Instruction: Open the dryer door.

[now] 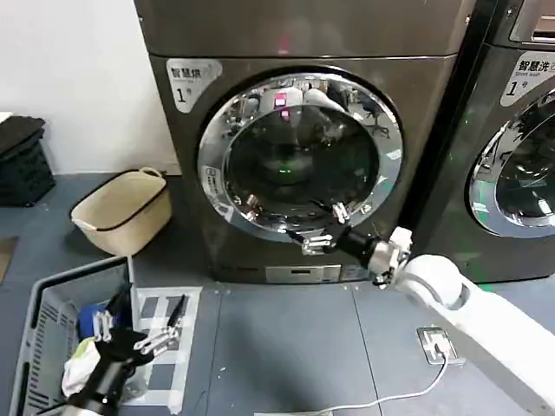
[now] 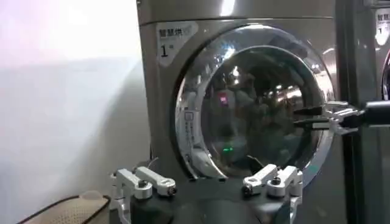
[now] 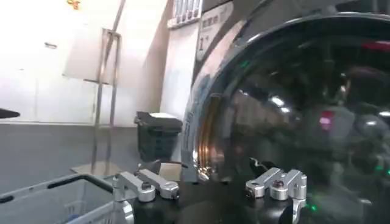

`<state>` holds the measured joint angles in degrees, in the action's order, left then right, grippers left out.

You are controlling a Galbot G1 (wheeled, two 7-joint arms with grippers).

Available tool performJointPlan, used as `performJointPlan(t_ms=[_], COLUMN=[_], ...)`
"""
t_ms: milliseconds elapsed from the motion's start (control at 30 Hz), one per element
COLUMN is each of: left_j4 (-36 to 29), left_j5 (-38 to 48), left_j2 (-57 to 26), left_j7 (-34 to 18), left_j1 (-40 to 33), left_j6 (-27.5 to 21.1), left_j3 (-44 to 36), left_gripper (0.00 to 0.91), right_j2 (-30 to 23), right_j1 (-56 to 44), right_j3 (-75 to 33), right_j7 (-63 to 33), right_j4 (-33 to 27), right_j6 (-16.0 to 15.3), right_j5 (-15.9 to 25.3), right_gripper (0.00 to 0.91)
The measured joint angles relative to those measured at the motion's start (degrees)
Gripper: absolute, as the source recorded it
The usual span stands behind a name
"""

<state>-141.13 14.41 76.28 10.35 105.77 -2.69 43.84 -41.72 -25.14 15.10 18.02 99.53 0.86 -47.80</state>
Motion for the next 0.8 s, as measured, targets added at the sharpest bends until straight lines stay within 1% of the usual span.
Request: performJointPlan(t_ms=[333, 800], left_j4=[-0.4, -0.2], left_j5=[0.0, 0.0], left_j2=[0.1, 0.0], left_j7=[0.1, 0.1], left_j1=[0.2, 0.3], left_j6=[0.0, 0.0], left_j3=[0.0, 0.0], left_gripper=[0.907, 0.907], right_j2=[-3.1, -7.4], right_j1=[4.6, 10.4], right_j3=[4.1, 9.5], right_j7=[0.9, 1.9], right_j4=[-4.9, -9.3], right_j6=[0.6, 1.0], right_j5=[0.0, -0.2], right_gripper=[0.907, 0.907])
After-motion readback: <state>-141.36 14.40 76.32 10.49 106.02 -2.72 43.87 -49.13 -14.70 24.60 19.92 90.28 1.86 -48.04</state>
